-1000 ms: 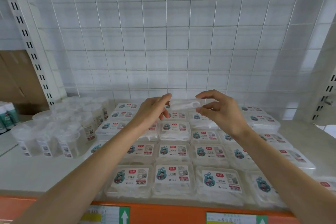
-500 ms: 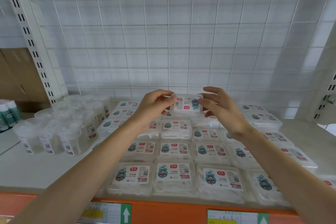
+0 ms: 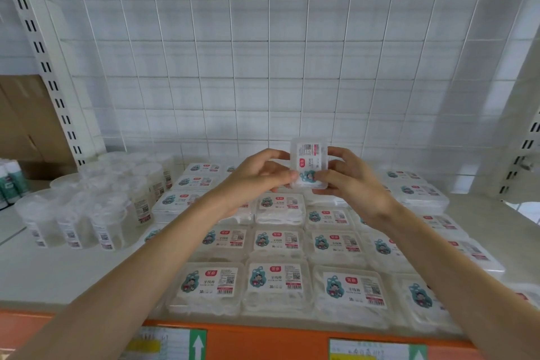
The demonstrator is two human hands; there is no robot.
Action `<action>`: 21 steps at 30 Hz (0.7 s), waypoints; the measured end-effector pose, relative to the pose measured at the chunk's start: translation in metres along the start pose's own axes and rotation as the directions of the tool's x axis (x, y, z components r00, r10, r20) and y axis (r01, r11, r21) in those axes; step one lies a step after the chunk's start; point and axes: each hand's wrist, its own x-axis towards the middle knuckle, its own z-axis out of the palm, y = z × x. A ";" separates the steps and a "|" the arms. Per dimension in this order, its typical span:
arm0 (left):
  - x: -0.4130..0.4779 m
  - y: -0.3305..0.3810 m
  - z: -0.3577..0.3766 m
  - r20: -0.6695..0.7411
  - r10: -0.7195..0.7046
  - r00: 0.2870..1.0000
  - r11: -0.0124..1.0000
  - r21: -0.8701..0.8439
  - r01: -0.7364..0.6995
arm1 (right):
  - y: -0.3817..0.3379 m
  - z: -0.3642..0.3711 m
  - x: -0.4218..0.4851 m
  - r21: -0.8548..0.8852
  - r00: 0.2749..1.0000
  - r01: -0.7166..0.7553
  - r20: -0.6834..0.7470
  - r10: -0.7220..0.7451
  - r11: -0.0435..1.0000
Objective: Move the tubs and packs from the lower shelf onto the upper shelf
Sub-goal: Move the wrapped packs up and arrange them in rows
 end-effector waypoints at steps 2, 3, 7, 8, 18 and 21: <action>-0.001 0.001 0.001 0.027 0.012 1.000 1.000 0.024 -0.013 | 0.000 0.001 -0.001 -0.002 1.000 -0.008 0.031 0.008 1.000; 0.000 0.001 0.001 0.028 0.014 1.000 0.999 0.031 -0.014 | 0.000 0.001 -0.001 -0.017 0.999 -0.004 0.039 0.005 1.000; 0.001 -0.002 0.000 0.019 0.030 0.999 0.998 0.047 -0.031 | 0.002 0.000 0.000 -0.214 0.998 0.048 0.041 -0.040 0.976; 0.001 -0.003 -0.001 0.010 0.034 0.999 0.998 0.061 -0.035 | 0.004 0.001 0.000 -0.275 0.998 0.069 0.032 -0.063 0.959; 0.003 -0.004 0.001 -0.051 0.023 0.998 1.000 0.023 -0.022 | 0.005 -0.005 0.001 -0.663 0.888 0.428 0.181 -0.423 0.615; 0.002 -0.003 0.001 -0.053 0.008 0.999 0.999 0.050 -0.005 | 0.005 -0.003 0.001 -0.690 0.875 0.442 0.189 -0.447 0.574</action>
